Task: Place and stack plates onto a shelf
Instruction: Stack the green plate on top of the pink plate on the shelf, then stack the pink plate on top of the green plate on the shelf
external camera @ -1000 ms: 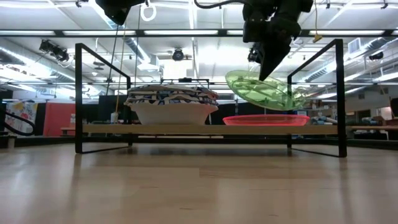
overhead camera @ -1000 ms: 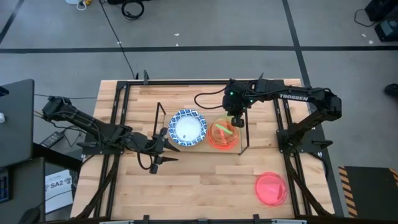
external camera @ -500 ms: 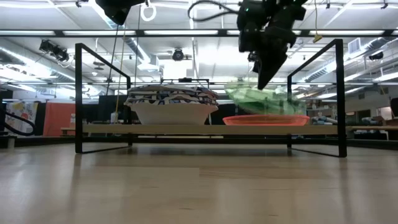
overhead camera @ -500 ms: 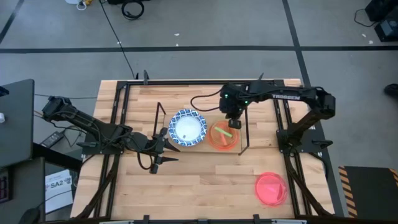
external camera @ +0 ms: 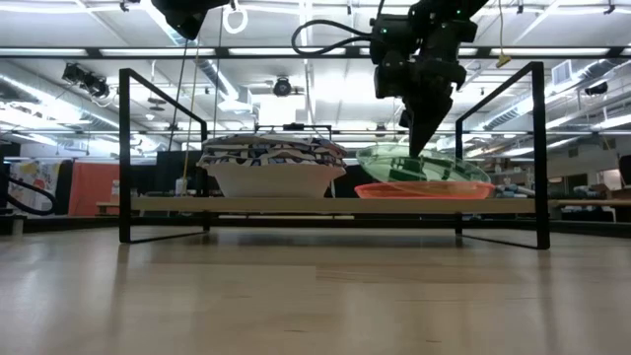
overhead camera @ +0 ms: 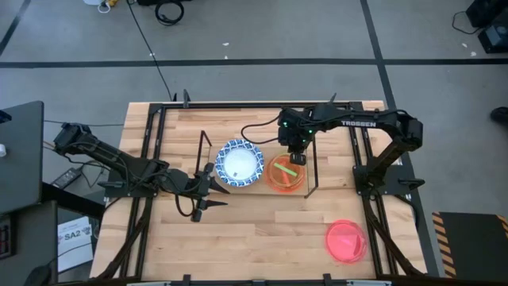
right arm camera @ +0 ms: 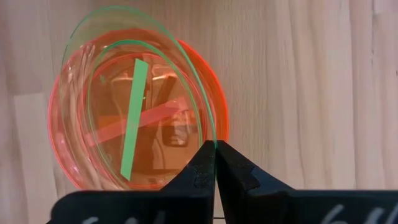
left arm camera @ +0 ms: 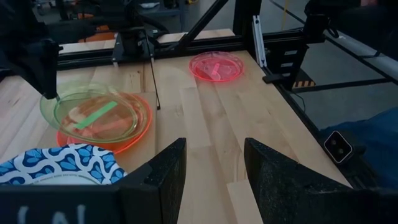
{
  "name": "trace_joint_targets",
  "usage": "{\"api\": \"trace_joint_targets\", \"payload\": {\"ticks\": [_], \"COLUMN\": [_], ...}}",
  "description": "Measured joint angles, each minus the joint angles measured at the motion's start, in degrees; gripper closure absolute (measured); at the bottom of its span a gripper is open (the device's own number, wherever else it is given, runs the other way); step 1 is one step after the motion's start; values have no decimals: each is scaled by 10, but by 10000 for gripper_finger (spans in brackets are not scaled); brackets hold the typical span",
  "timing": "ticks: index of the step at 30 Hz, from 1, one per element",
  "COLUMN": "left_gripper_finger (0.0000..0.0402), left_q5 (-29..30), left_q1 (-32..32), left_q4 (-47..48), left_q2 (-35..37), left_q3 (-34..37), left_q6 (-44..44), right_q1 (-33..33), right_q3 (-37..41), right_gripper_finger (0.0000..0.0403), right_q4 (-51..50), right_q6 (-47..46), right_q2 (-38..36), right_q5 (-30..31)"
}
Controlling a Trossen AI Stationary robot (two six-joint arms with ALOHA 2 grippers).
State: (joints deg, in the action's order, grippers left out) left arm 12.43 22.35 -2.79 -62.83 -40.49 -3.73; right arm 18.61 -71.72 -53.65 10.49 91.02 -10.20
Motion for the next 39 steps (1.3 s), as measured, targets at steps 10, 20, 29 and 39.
{"api": "trace_joint_targets", "payload": {"ticks": [10, 20, 29, 39], "left_gripper_finger": [233, 233, 233, 233], "left_q5": [0, 0, 0, 0], "left_q1": [0, 0, 0, 0], "left_q4": [0, 0, 0, 0], "left_q2": [0, 0, 0, 0], "left_q3": [0, 0, 0, 0], "left_q6": [0, 0, 0, 0], "right_q1": [-1, -1, -1, -1], "right_q3": [0, 0, 0, 0], "right_gripper_finger": [379, 329, 264, 225], "right_q4": [0, 0, 0, 0], "right_q6": [-2, -2, -2, -2], "right_q2": [0, 0, 0, 0], "right_q5": [0, 0, 0, 0]}}
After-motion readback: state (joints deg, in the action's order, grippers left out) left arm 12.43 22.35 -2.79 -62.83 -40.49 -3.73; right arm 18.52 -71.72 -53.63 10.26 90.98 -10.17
